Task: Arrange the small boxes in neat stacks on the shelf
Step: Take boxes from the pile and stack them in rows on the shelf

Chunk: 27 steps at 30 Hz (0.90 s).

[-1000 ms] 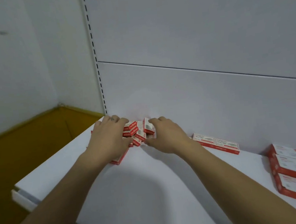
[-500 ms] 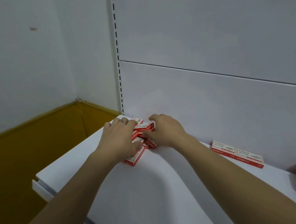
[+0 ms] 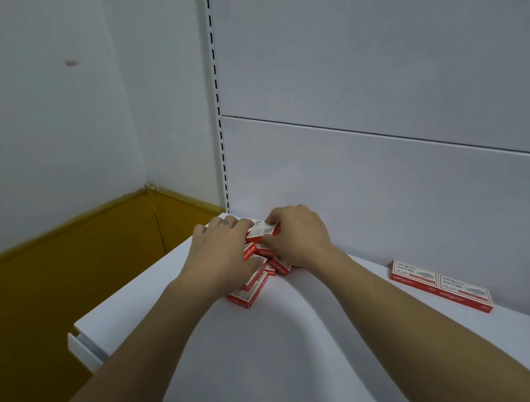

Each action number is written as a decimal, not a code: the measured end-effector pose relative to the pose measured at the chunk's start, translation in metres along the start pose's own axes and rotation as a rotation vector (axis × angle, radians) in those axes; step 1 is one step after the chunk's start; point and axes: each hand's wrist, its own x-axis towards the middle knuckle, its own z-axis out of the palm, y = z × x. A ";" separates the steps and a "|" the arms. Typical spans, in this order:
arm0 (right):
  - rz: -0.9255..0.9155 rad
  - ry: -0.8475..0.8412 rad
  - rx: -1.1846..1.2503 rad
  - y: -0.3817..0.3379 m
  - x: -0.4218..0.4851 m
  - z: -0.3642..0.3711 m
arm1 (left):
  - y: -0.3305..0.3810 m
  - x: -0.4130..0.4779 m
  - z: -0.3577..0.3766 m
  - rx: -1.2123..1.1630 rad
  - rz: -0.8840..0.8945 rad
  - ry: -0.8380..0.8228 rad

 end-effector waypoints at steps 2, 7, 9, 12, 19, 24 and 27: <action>-0.018 0.034 0.070 0.007 -0.004 -0.003 | 0.004 0.001 -0.001 -0.019 0.001 0.014; 0.023 0.123 0.318 0.037 -0.027 -0.030 | 0.029 0.006 -0.003 -0.101 0.030 0.050; 0.063 0.143 0.391 0.052 -0.041 -0.045 | 0.047 0.008 -0.004 -0.151 0.055 0.067; 0.104 0.169 0.475 0.073 -0.066 -0.066 | 0.076 0.009 -0.005 -0.202 0.121 0.098; 0.223 0.233 0.508 0.126 -0.137 -0.103 | 0.148 -0.006 0.003 -0.324 0.311 0.124; 0.316 0.266 0.525 0.157 -0.186 -0.112 | 0.197 -0.025 0.014 -0.384 0.403 0.092; 0.341 0.308 0.536 0.171 -0.212 -0.117 | 0.221 -0.035 0.020 -0.433 0.447 0.086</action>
